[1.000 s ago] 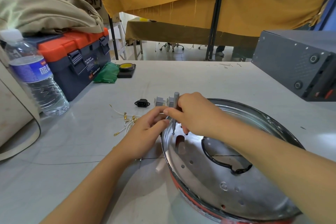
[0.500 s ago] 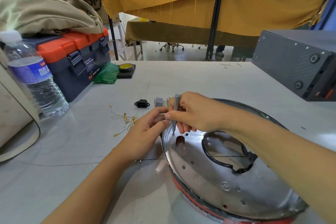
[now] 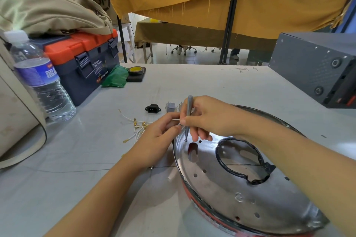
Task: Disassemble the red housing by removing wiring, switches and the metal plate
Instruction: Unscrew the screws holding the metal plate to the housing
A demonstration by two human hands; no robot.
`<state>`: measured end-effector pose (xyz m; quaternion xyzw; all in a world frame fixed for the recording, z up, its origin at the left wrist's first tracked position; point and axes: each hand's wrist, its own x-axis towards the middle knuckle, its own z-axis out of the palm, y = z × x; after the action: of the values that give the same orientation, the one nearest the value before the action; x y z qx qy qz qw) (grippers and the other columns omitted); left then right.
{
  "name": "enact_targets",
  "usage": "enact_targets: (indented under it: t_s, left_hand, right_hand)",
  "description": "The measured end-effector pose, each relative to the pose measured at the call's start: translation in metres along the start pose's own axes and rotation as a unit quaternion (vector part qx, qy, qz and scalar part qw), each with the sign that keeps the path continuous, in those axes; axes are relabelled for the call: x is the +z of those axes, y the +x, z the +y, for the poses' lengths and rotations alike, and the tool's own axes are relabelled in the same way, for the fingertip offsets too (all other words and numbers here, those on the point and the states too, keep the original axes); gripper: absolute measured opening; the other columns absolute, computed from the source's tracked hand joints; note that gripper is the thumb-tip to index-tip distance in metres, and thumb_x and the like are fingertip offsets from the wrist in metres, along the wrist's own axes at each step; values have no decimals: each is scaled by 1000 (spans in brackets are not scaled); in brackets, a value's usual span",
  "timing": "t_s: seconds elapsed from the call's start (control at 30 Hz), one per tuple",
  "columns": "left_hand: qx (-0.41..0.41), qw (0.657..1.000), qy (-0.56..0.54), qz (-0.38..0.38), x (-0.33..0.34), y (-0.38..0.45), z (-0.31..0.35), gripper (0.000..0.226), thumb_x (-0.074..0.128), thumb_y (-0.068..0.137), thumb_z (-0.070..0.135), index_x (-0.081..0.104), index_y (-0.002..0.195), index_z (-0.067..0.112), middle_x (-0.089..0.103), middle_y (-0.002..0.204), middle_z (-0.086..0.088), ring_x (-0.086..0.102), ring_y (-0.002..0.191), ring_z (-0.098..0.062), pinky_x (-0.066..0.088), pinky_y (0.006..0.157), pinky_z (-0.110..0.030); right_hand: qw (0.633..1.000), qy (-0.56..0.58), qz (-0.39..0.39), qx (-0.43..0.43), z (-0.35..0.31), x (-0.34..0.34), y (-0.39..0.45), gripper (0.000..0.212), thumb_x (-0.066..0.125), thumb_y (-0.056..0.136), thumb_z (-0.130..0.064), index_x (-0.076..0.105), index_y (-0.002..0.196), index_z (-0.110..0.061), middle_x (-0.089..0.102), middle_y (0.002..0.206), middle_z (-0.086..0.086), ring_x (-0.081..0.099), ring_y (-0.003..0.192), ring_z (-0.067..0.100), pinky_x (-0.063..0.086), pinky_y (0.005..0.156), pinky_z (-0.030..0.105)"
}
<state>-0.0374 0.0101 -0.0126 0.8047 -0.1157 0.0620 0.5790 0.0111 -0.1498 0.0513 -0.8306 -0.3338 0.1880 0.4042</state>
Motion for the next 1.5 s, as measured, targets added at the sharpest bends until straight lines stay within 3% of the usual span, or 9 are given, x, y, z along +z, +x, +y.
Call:
enact_targets:
  t_s: [0.17, 0.37, 0.43, 0.53, 0.77, 1.0, 1.17, 1.3, 1.5]
  left_hand:
    - [-4, 1000, 21, 7, 0, 0, -1, 32, 44, 97, 6, 58, 119, 25, 70, 101, -6, 62, 102, -20, 46, 96, -34]
    - [-10, 1000, -1, 3, 1, 0, -1, 30, 44, 97, 8, 56, 119, 23, 69, 103, 19, 64, 97, 1, 47, 82, -11]
    - [-11, 1000, -5, 3, 1, 0, -1, 31, 43, 96, 7, 57, 118, 25, 69, 104, 19, 64, 98, 0, 48, 83, -12]
    - [-9, 1000, -7, 3, 1, 0, -2, 31, 43, 96, 5, 58, 116, 23, 70, 104, 13, 63, 104, -3, 46, 92, -19]
    - [-12, 1000, -9, 2, 1, 0, 0, 30, 46, 92, 19, 58, 119, 21, 71, 105, 3, 62, 108, -12, 45, 100, -34]
    - [-17, 1000, -2, 4, 2, -2, 2, 29, 42, 97, 7, 58, 117, 21, 71, 103, 12, 63, 104, -5, 47, 95, -23]
    - [-18, 1000, -3, 4, 2, -2, 3, 31, 42, 97, 7, 57, 118, 22, 70, 102, 16, 64, 99, -2, 49, 87, -17]
    - [-17, 1000, 0, 5, 2, -2, 3, 33, 42, 97, 6, 57, 121, 21, 70, 106, 10, 63, 102, -4, 48, 92, -21]
    - [-22, 1000, -3, 4, 2, -1, 3, 33, 42, 96, 6, 58, 120, 22, 71, 106, 6, 64, 104, -9, 48, 97, -31]
  right_hand:
    - [990, 115, 84, 13, 7, 8, -1, 33, 54, 96, -32, 60, 78, -5, 63, 53, 14, 51, 34, 14, 43, 38, 20]
    - [975, -104, 196, 2, 4, 12, -3, 55, 47, 99, -37, 44, 50, -14, 58, 43, 8, 46, 28, 4, 39, 41, 14]
    - [977, -106, 183, 4, 2, 12, -3, 55, 44, 100, -35, 45, 50, -13, 58, 43, 8, 45, 29, 3, 41, 45, 17]
    - [989, -77, 127, 7, -2, 12, -2, 43, 40, 102, -29, 62, 68, -12, 56, 40, -2, 47, 33, 1, 38, 44, 10]
    - [996, -51, 79, 4, -1, 7, -4, 34, 40, 102, -23, 66, 86, -7, 58, 44, -4, 46, 37, 2, 35, 43, 9]
    - [999, -30, 17, -7, -2, -2, -11, 27, 42, 102, -22, 58, 81, -16, 59, 54, -2, 43, 44, 3, 38, 49, 12]
    - [999, 22, -26, 3, 2, -14, -13, 26, 44, 101, -22, 61, 86, -9, 62, 64, 3, 51, 53, 8, 46, 54, 16]
    - [995, 99, 1, 0, 6, -9, -14, 31, 56, 91, -35, 63, 81, -6, 62, 62, 9, 53, 49, 10, 47, 52, 17]
    - [993, -11, 119, -25, 3, 6, -6, 36, 50, 97, -33, 66, 72, -13, 59, 50, 3, 46, 37, 3, 39, 45, 12]
